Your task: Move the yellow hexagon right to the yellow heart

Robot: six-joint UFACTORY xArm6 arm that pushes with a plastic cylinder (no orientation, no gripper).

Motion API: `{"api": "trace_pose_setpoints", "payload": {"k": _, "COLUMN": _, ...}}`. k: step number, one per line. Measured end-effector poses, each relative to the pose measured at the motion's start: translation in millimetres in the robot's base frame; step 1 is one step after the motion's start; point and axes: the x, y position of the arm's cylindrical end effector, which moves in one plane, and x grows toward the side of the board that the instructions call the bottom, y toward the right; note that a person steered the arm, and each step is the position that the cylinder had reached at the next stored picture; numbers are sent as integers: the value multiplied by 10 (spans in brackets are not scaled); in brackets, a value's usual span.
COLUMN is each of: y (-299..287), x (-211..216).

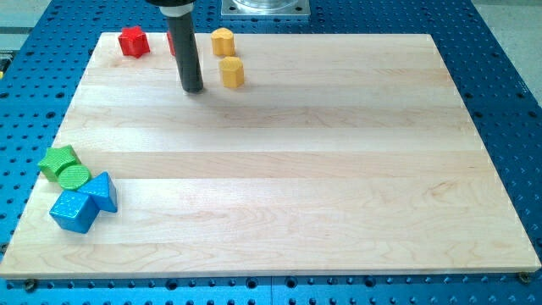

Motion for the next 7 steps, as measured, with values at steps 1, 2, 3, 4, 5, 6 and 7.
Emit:
{"api": "trace_pose_setpoints", "payload": {"k": 1, "y": 652, "x": -169}}
{"api": "trace_pose_setpoints", "payload": {"k": 2, "y": 973, "x": -409}}
{"api": "trace_pose_setpoints", "payload": {"k": 3, "y": 959, "x": -144}}
{"api": "trace_pose_setpoints", "payload": {"k": 4, "y": 958, "x": -282}}
{"api": "trace_pose_setpoints", "payload": {"k": 5, "y": 1156, "x": -232}}
{"api": "trace_pose_setpoints", "payload": {"k": 6, "y": 1225, "x": -220}}
{"api": "trace_pose_setpoints", "payload": {"k": 7, "y": 1274, "x": -434}}
